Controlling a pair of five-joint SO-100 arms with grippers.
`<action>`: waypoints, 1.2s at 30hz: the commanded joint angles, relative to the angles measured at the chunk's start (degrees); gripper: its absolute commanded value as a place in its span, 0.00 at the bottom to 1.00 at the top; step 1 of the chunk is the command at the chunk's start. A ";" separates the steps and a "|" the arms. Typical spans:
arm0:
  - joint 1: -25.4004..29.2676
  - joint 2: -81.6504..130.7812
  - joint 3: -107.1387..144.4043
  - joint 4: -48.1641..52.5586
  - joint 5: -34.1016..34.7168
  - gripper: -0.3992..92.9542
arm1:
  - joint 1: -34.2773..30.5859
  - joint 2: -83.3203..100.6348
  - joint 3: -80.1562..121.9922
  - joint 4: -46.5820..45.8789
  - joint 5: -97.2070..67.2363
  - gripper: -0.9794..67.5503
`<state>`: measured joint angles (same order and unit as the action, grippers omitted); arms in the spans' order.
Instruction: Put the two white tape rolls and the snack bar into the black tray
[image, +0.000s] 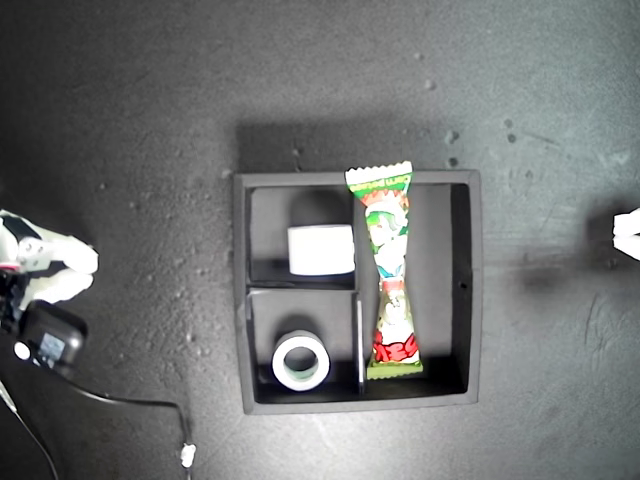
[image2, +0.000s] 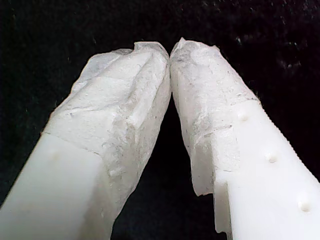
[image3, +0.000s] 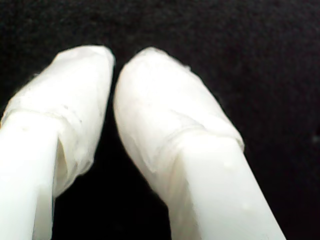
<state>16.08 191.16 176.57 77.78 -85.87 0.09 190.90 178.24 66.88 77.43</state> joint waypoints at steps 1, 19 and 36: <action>-1.67 2.72 3.25 2.20 7.56 0.01 | 2.81 0.35 0.70 1.32 -21.01 0.01; -2.02 2.72 3.25 2.02 11.07 0.01 | 6.86 0.35 0.70 9.84 -16.61 0.01; -2.02 2.72 3.25 2.02 11.07 0.01 | 5.45 0.35 0.79 9.84 -16.35 0.01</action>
<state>14.06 191.16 176.57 77.87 -74.18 5.71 191.43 178.33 76.38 77.43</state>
